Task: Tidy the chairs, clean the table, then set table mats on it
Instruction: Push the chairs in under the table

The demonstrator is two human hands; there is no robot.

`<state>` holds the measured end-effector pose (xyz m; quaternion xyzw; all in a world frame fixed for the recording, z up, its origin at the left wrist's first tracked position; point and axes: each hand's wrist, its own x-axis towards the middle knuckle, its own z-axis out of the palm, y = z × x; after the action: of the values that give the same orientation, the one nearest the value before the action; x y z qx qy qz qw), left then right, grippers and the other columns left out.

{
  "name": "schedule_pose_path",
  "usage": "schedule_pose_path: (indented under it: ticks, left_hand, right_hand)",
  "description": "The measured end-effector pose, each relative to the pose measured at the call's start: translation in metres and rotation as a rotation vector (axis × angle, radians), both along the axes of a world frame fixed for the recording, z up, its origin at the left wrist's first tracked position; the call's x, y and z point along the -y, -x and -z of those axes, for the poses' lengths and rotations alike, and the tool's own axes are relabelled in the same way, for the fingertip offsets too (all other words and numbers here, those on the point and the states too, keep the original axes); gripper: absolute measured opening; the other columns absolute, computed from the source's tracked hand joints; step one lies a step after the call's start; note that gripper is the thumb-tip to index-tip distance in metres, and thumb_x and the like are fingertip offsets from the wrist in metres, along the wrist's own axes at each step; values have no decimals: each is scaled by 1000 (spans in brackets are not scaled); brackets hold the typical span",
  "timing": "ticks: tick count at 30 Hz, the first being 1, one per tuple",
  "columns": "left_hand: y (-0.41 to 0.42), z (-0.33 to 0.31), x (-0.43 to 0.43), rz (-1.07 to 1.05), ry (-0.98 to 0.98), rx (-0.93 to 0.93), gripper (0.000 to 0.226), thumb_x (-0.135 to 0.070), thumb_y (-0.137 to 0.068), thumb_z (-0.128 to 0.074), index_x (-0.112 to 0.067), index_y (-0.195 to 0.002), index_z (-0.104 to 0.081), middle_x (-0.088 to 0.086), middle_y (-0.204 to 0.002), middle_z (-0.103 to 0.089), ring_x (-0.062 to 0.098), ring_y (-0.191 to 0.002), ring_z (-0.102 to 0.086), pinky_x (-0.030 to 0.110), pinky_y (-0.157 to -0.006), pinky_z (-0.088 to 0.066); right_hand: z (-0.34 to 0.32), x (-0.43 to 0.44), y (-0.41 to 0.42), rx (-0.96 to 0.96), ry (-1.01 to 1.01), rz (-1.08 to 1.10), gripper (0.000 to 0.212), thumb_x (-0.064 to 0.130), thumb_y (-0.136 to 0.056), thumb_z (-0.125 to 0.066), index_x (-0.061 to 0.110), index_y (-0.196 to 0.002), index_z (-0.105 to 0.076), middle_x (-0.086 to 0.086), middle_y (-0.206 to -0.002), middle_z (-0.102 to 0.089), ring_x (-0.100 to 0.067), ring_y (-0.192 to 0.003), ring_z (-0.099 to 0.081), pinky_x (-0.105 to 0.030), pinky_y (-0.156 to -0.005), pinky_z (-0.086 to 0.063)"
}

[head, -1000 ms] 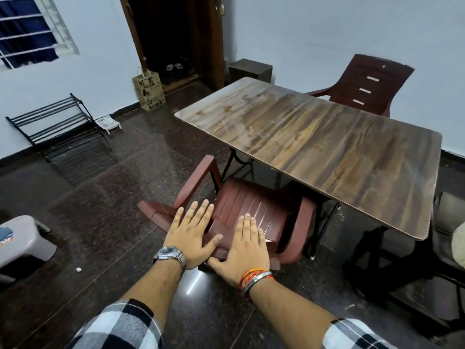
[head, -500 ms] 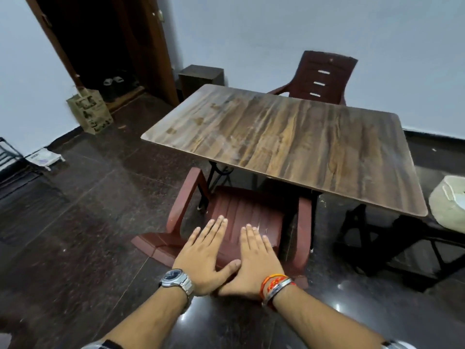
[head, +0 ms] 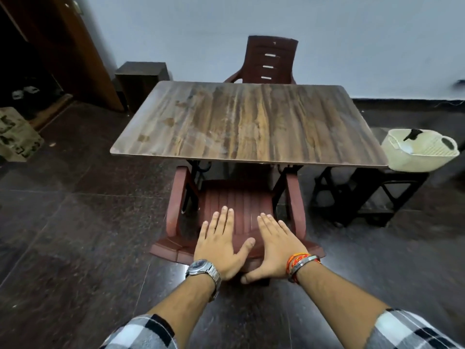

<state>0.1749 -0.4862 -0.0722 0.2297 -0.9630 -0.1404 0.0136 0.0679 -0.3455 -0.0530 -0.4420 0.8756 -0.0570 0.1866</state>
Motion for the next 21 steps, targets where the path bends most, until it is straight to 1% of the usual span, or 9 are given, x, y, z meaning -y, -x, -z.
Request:
schedule_pose_path:
  ticks: [5,9,12,21]
  left_hand:
    - [1,-4,0,29,-12,-47,90,-75,-83,-16,-25,-151,15,-10,-157,21,9,-146,16,36,-118,11]
    - [4,-3,13,35,28,-41,92,-78,-81,-16,-26,-151,14,-12,-158,18,7,-145,17,39,-118,11]
    - [8,-4,22,28,18,-32,92,-78,-81,-17,-27,-151,14,-13,-158,17,6,-145,17,41,-118,10]
    - [25,-7,27,48,13,-73,91,-78,-82,-20,-28,-152,12,-16,-157,17,3,-144,16,41,-118,12]
  right_hand:
    - [0,1,0,-7,21,22,155,96,-42,-56,10,-156,6,-5,-165,9,-15,-151,10,-36,-123,6]
    - [-1,12,1,6,41,24,155,95,-42,-57,11,-156,7,-5,-165,10,-16,-151,10,-35,-122,6]
    - [-1,20,4,16,46,23,156,95,-42,-56,11,-156,8,-5,-165,10,-16,-151,10,-35,-122,6]
    - [0,25,21,24,29,68,158,98,-38,-54,11,-156,6,-5,-165,9,-15,-151,9,-37,-123,4]
